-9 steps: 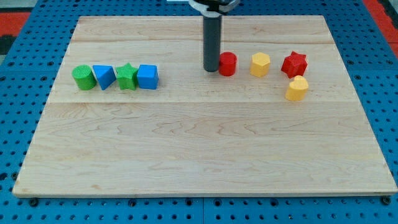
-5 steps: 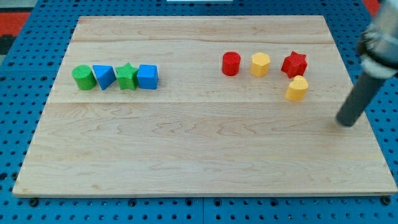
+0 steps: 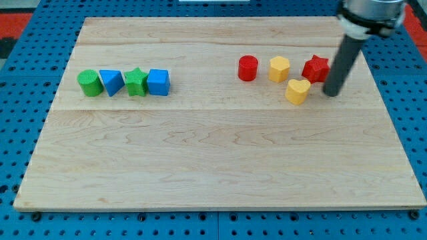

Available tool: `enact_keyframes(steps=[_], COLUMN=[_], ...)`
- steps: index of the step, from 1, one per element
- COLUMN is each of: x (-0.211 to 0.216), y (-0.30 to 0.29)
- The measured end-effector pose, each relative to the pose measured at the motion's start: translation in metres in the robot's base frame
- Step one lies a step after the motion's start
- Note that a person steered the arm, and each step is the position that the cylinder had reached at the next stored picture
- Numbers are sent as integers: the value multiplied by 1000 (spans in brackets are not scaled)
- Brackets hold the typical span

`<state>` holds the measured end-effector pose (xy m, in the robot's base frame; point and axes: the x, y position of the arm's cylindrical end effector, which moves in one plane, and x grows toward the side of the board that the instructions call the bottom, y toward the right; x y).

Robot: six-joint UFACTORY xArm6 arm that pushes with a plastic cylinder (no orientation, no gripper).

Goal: Place the heart at the left of the red circle

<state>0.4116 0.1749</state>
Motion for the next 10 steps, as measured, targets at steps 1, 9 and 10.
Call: enact_keyframes(steps=[1,9,10], x=[4,2,-6], y=[-79,-189,-174])
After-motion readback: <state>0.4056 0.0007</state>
